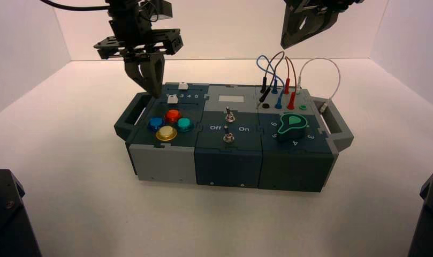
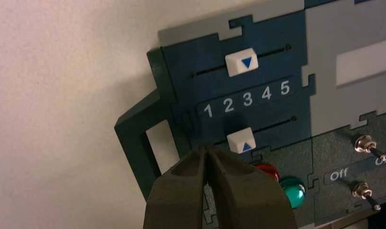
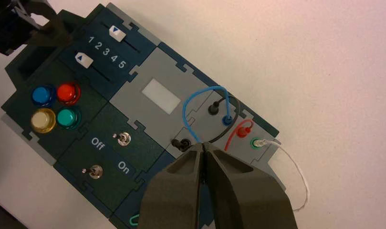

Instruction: Move the bottom slider to position 3.

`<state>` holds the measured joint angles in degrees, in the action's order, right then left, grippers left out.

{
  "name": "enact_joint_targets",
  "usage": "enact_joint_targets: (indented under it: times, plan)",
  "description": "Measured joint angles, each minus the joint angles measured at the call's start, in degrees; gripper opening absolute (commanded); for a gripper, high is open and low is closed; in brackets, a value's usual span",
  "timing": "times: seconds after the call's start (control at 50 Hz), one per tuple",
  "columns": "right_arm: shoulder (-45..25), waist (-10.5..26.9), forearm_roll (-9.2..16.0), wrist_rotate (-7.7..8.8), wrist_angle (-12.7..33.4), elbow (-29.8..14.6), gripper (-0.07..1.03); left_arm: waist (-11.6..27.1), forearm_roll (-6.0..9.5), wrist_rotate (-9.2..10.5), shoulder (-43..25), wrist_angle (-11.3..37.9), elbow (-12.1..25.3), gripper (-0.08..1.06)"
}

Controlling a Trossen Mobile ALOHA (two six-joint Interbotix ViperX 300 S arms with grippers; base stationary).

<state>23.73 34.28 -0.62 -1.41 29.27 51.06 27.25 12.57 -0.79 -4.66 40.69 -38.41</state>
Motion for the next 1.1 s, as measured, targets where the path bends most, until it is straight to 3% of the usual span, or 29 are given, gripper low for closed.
enact_joint_targets:
  times: [1.1]
  plan:
    - [-0.09, 0.0, 0.0, 0.0, 0.0, 0.0, -0.02, 2.37, 0.18, 0.09, -2.64, -0.09, 1.67, -0.03]
